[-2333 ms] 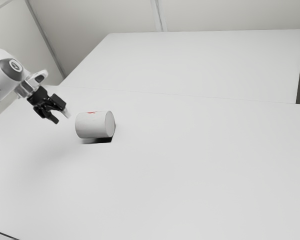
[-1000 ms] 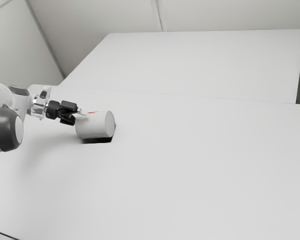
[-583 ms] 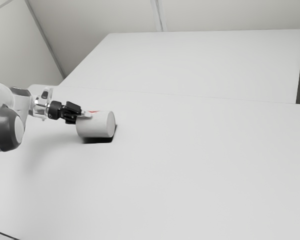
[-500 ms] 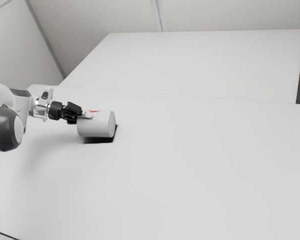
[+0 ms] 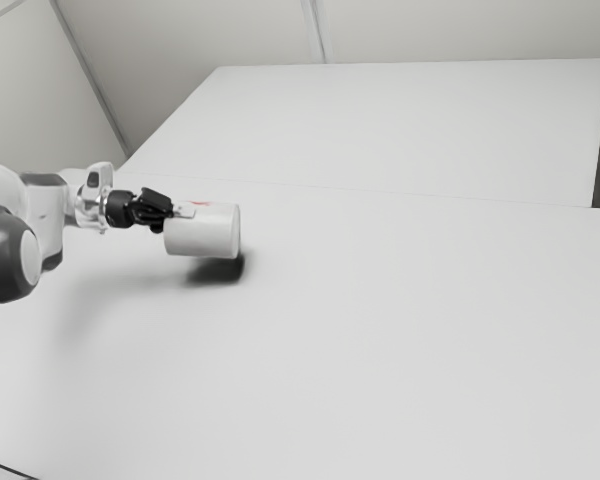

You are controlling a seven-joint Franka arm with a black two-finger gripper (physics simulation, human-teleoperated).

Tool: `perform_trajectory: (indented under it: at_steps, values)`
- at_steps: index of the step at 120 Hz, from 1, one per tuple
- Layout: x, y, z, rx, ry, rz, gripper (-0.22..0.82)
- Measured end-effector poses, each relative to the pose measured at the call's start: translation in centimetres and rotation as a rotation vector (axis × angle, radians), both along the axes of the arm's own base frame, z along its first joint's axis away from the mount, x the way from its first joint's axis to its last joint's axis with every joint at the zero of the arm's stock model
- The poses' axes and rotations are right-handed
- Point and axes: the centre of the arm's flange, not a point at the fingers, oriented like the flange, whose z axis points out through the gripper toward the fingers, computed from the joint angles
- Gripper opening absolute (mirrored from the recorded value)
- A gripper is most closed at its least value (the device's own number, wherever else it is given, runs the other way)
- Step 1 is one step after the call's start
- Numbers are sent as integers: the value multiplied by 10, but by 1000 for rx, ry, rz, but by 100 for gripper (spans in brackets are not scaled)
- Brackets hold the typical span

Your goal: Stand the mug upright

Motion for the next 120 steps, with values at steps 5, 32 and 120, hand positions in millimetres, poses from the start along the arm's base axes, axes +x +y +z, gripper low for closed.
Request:
perform_trajectory:
  at_steps: [5,32,120]
  values:
    - [4,-7,9,15,-6,-1,-17]
    - [16,-102,69,317,51,1,-18]
    - [-33,-216,76,1034,511,257,-18]
